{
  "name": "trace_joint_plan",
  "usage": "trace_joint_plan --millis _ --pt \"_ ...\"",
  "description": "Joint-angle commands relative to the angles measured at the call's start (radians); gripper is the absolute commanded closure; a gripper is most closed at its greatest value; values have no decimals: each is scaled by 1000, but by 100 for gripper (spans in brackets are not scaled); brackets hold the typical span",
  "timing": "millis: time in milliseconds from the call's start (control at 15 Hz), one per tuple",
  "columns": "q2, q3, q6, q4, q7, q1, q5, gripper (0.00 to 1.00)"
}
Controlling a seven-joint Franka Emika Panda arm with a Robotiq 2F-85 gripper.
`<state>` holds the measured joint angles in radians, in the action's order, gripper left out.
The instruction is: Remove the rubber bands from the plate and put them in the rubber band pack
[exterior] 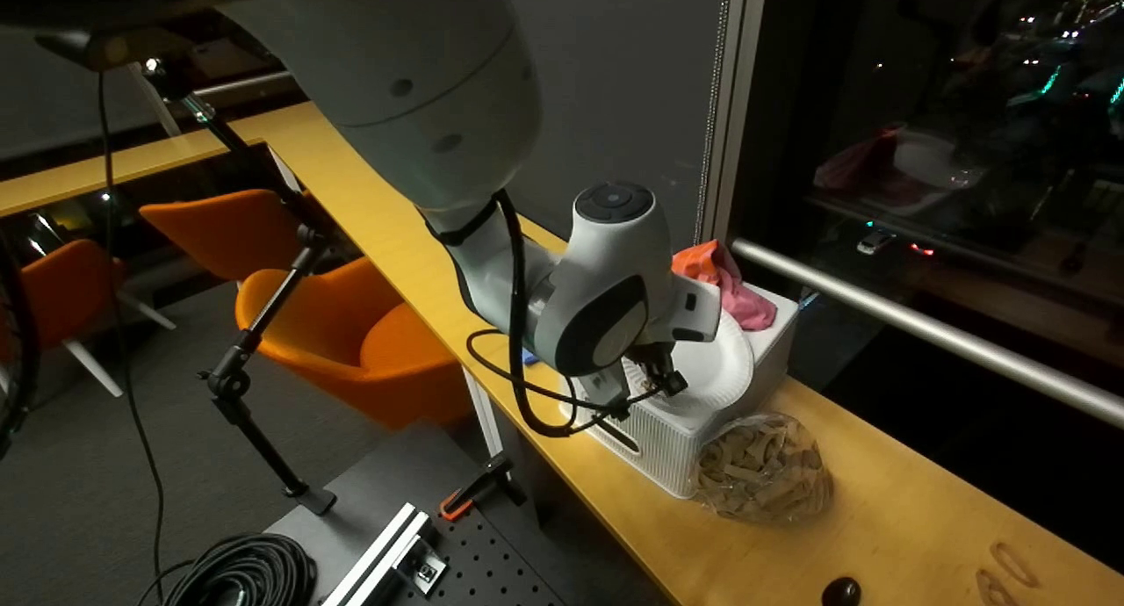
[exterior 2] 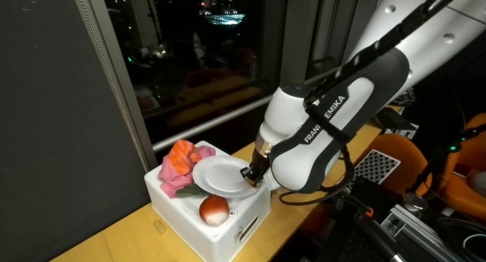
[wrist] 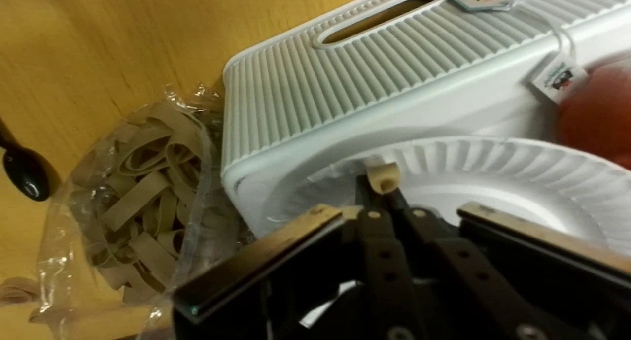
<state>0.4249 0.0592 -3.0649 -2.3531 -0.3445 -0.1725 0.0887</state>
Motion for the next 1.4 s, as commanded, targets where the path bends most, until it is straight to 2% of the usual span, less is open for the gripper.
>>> trace_joint_plan --millis 0,333,600,800,1133,1333 --pt "-116 112 9 -117 -21 -68 -13 99" --pt "-148 272 4 -184 -48 -127 -74 99" --pt "-87 400 -6 -149 -68 -176 -100 99" --pt "-27 408 -2 -84 -71 -178 -106 99" --pt "83 361 -15 22 -71 -180 -78 99" --pt "135 393 -35 58 -79 -211 -82 99"
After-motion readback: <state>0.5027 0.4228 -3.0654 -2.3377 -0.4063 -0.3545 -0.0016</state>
